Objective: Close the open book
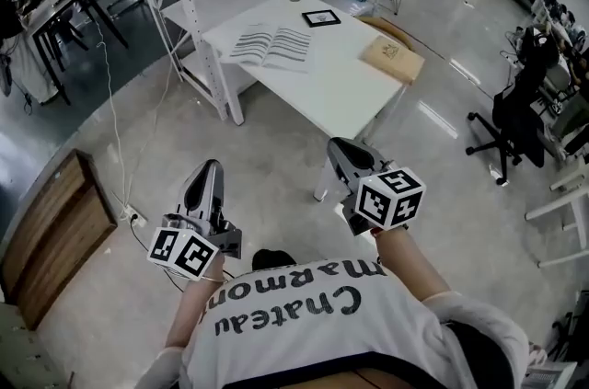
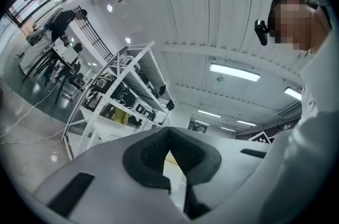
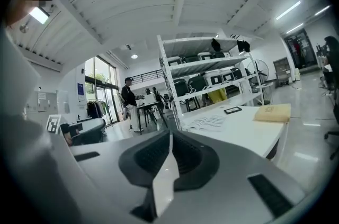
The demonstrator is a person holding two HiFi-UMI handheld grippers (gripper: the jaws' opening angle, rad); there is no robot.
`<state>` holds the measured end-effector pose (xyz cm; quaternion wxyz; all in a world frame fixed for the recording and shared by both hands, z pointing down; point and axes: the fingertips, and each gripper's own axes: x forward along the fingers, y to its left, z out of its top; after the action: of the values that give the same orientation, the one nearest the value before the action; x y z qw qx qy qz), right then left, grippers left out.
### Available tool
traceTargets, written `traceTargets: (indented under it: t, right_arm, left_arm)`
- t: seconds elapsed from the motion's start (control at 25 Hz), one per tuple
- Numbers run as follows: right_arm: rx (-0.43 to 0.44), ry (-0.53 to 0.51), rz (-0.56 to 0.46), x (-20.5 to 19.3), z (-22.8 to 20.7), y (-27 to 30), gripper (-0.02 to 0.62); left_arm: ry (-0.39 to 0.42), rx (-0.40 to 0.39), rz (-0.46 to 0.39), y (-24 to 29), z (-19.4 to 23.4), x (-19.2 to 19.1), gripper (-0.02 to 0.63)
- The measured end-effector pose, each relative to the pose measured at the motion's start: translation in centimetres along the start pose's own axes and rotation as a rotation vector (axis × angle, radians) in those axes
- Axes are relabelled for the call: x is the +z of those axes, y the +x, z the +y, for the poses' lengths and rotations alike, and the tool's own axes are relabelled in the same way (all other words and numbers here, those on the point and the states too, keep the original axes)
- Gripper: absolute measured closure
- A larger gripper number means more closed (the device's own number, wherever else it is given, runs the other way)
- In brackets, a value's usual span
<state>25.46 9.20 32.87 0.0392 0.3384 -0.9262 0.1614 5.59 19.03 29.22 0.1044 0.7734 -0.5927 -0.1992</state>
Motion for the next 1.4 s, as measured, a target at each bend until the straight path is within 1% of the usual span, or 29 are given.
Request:
traceTargets:
  t: [0.12, 0.24, 0.44, 0.72, 0.88, 1.04, 1.16, 1.4]
  right_arm:
    - [0.014, 0.016, 0.018, -0.5, 0.0, 1.2, 0.558]
    - [0.018, 0.033, 0.018, -0.1, -0.2, 2.6, 0.558]
    - [0.004, 0.069, -0.026, 1.1, -0.9, 5.9, 0.558]
    - [-0.029, 0.125, -0.042, 2.8, -1.4, 12.0, 0.558]
    - [-0.032, 0.147, -0.107, 5.6, -1.3, 15.8, 0.558]
    - [-0.018, 0.191, -0.199, 8.9, -0.6, 19.9, 0.558]
    - [-0.014, 0.182, -0.23, 10.5, 0.1, 22.2, 0.558]
    - [-0.045, 0.124, -0.222, 11.4, 0.9, 24.7, 0.558]
  left_arm:
    - [-0.019, 0.01, 0.012, 0.6, 1.1, 0.0, 0.583]
    - [-0.014, 0.012, 0.013, 1.6, 2.1, 0.5, 0.583]
    - [-0.01, 0.001, 0.014, 3.7, 4.8, 1.3, 0.583]
    - [-0.022, -0.045, 0.08, 8.1, 10.0, 2.6, 0.583]
    - [-0.008, -0.094, 0.102, 11.4, 13.1, 4.6, 0.583]
    - [0.023, -0.128, 0.082, 13.9, 16.5, 7.9, 0.583]
    - [0.045, -0.144, 0.061, 15.0, 18.7, 9.9, 0.583]
    - [0.047, -0.175, 0.06, 16.9, 21.4, 11.5, 0.583]
